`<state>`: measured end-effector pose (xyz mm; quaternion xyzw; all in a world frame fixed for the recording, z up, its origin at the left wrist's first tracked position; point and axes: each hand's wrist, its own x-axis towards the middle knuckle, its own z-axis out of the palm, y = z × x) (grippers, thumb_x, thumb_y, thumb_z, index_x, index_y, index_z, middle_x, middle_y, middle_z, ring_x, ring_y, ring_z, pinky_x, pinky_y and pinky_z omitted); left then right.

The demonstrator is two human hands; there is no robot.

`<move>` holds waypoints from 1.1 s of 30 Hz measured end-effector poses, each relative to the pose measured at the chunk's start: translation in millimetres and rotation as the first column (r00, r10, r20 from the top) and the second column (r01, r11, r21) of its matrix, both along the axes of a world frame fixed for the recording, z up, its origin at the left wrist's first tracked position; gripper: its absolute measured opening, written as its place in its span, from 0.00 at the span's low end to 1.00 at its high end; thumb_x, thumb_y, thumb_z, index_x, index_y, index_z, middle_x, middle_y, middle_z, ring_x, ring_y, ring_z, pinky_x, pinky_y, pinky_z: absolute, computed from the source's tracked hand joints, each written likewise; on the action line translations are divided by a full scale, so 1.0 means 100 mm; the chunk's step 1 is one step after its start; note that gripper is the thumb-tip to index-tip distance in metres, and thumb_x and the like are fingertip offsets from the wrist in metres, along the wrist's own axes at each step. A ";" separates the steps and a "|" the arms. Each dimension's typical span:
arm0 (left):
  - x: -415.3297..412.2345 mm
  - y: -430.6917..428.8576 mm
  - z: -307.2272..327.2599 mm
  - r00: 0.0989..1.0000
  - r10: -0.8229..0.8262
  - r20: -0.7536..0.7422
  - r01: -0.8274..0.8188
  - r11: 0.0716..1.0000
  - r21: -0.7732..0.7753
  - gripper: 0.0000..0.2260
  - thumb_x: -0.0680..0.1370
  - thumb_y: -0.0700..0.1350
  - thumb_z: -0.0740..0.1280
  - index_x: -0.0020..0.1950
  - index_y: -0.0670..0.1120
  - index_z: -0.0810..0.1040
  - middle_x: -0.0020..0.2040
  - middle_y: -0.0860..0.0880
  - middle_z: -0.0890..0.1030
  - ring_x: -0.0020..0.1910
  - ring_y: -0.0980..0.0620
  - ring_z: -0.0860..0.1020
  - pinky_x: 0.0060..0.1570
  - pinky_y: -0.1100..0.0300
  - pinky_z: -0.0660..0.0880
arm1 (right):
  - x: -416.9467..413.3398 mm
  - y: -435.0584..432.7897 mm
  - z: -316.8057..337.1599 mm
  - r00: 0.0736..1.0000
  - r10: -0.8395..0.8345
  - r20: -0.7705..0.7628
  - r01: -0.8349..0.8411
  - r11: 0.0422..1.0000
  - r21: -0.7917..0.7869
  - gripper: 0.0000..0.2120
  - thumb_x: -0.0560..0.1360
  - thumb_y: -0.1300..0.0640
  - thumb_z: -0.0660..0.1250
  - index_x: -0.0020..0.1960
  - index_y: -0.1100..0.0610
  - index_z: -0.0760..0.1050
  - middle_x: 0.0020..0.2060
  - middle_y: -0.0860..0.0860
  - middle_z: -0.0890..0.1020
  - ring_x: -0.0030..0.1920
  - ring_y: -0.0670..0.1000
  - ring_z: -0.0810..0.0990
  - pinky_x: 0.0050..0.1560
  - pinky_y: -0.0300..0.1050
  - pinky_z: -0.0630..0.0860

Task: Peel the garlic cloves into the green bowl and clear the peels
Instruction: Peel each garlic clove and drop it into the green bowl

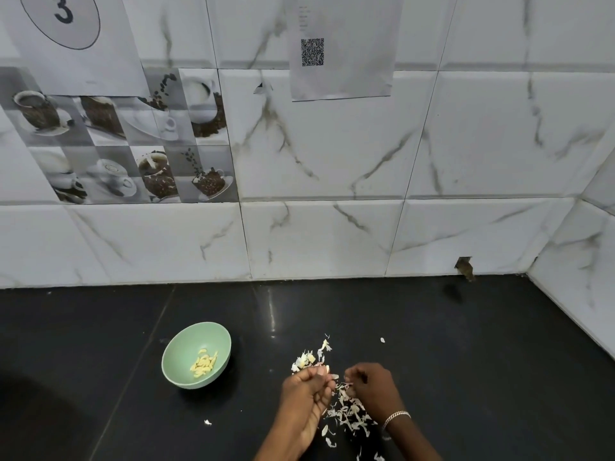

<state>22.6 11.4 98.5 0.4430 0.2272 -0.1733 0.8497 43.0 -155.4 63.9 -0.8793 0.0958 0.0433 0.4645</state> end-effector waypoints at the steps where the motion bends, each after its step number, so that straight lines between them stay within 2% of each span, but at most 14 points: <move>1: 0.00 0.00 0.00 1.000 -0.003 0.005 0.003 1.000 0.002 0.06 0.79 0.32 0.66 0.53 0.30 0.79 0.38 0.39 0.83 0.33 0.51 0.82 0.32 0.64 0.80 | 0.02 -0.01 -0.03 1.000 0.009 -0.003 -0.010 1.000 -0.016 0.15 0.75 0.69 0.64 0.41 0.52 0.82 0.35 0.51 0.85 0.33 0.46 0.85 0.44 0.48 0.84; 4: 0.00 0.00 0.00 1.000 -0.007 0.011 0.007 1.000 0.000 0.04 0.79 0.31 0.66 0.51 0.31 0.79 0.37 0.40 0.83 0.34 0.51 0.82 0.32 0.65 0.80 | 0.04 -0.02 -0.05 0.998 -0.039 -0.045 0.038 0.999 -0.015 0.09 0.75 0.65 0.69 0.42 0.52 0.81 0.34 0.51 0.84 0.30 0.49 0.84 0.36 0.47 0.84; 5: 0.00 -0.01 0.00 1.000 -0.007 0.013 0.007 1.000 -0.004 0.04 0.79 0.31 0.66 0.51 0.31 0.79 0.37 0.40 0.83 0.34 0.51 0.82 0.33 0.64 0.80 | 0.05 -0.03 -0.06 0.997 -0.066 -0.028 0.065 0.997 -0.039 0.06 0.73 0.61 0.72 0.40 0.51 0.81 0.33 0.50 0.84 0.31 0.49 0.84 0.36 0.47 0.83; 7: 0.00 -0.01 0.00 1.000 -0.006 0.014 0.006 1.000 -0.011 0.04 0.78 0.30 0.66 0.51 0.31 0.79 0.38 0.40 0.83 0.35 0.50 0.83 0.33 0.64 0.80 | 0.06 -0.08 -0.08 0.996 -0.089 0.027 0.092 0.984 -0.151 0.07 0.72 0.53 0.74 0.36 0.51 0.79 0.33 0.48 0.83 0.34 0.45 0.82 0.41 0.45 0.80; 11: 0.03 -0.01 0.01 1.000 0.011 0.009 -0.011 0.999 -0.037 0.06 0.77 0.28 0.66 0.53 0.30 0.79 0.41 0.38 0.84 0.36 0.49 0.84 0.33 0.64 0.81 | 0.04 -0.08 -0.02 1.000 0.003 0.010 -0.001 0.985 -0.175 0.15 0.75 0.63 0.66 0.36 0.45 0.76 0.41 0.48 0.83 0.43 0.44 0.80 0.49 0.38 0.76; 13: 0.04 -0.02 0.02 1.000 0.020 0.007 -0.019 0.999 -0.050 0.07 0.76 0.27 0.67 0.53 0.29 0.79 0.42 0.37 0.84 0.37 0.48 0.85 0.33 0.63 0.81 | 0.01 -0.08 0.02 1.000 -0.004 0.011 0.004 0.998 -0.055 0.15 0.75 0.66 0.66 0.40 0.47 0.80 0.39 0.49 0.84 0.40 0.45 0.82 0.48 0.44 0.81; 15: 0.04 -0.01 0.02 1.000 0.023 0.010 -0.023 0.998 -0.053 0.08 0.76 0.27 0.67 0.54 0.29 0.78 0.43 0.36 0.84 0.37 0.47 0.85 0.35 0.63 0.82 | -0.03 -0.05 0.12 0.999 -0.024 0.032 0.019 0.988 0.155 0.10 0.75 0.68 0.68 0.47 0.55 0.83 0.35 0.53 0.85 0.34 0.47 0.83 0.41 0.49 0.84; 17: 0.05 -0.02 0.03 1.000 0.022 0.012 -0.021 0.998 -0.056 0.08 0.76 0.27 0.67 0.55 0.29 0.79 0.44 0.34 0.84 0.37 0.47 0.85 0.36 0.63 0.82 | -0.07 -0.01 0.25 0.996 -0.004 0.087 -0.023 0.952 0.305 0.10 0.75 0.68 0.70 0.52 0.57 0.83 0.39 0.56 0.86 0.37 0.50 0.84 0.39 0.48 0.84; 19: 0.05 -0.04 0.05 1.000 0.015 0.015 -0.014 0.998 -0.065 0.08 0.76 0.28 0.68 0.55 0.30 0.79 0.46 0.32 0.84 0.38 0.47 0.85 0.37 0.63 0.82 | -0.12 0.05 0.38 0.990 0.020 0.137 -0.080 0.892 0.446 0.12 0.72 0.68 0.74 0.53 0.56 0.83 0.43 0.56 0.86 0.42 0.53 0.85 0.43 0.47 0.83; 22: 0.04 -0.06 0.07 1.000 0.012 0.020 -0.010 0.998 -0.063 0.10 0.75 0.28 0.68 0.56 0.33 0.79 0.45 0.34 0.85 0.35 0.49 0.84 0.37 0.62 0.82 | -0.14 0.10 0.46 0.981 0.020 0.195 -0.112 0.873 0.474 0.15 0.69 0.65 0.78 0.53 0.52 0.83 0.45 0.56 0.86 0.46 0.55 0.85 0.50 0.53 0.83; 25: 0.02 -0.06 0.11 0.999 -0.006 0.032 0.009 0.997 -0.071 0.12 0.74 0.28 0.70 0.57 0.35 0.78 0.48 0.32 0.84 0.37 0.47 0.84 0.39 0.61 0.82 | -0.15 0.09 0.48 0.977 -0.013 0.213 -0.094 0.869 0.485 0.17 0.68 0.66 0.78 0.52 0.50 0.82 0.43 0.57 0.85 0.44 0.54 0.84 0.50 0.58 0.83; 27: 0.00 -0.05 0.14 0.999 -0.012 0.032 0.015 0.995 -0.097 0.13 0.73 0.28 0.70 0.57 0.36 0.77 0.48 0.32 0.84 0.37 0.47 0.84 0.39 0.61 0.82 | -0.16 0.08 0.50 0.976 -0.024 0.215 -0.088 0.865 0.494 0.19 0.68 0.66 0.79 0.55 0.52 0.80 0.42 0.57 0.85 0.43 0.54 0.84 0.49 0.57 0.82; 30: -0.02 -0.05 0.16 1.000 -0.011 0.029 0.015 0.990 -0.141 0.15 0.73 0.27 0.69 0.58 0.36 0.76 0.47 0.31 0.83 0.36 0.47 0.84 0.36 0.62 0.81 | -0.18 0.07 0.52 0.977 -0.017 0.211 -0.095 0.855 0.510 0.22 0.68 0.68 0.78 0.59 0.55 0.76 0.41 0.58 0.85 0.40 0.54 0.84 0.47 0.51 0.81; 33: -0.05 -0.04 0.19 0.999 -0.008 0.032 0.014 0.982 -0.186 0.16 0.72 0.27 0.69 0.58 0.37 0.75 0.45 0.32 0.83 0.35 0.47 0.83 0.33 0.63 0.81 | -0.18 0.07 0.52 0.980 -0.010 0.199 -0.099 0.843 0.529 0.25 0.68 0.69 0.77 0.60 0.56 0.74 0.41 0.60 0.85 0.40 0.56 0.84 0.48 0.52 0.81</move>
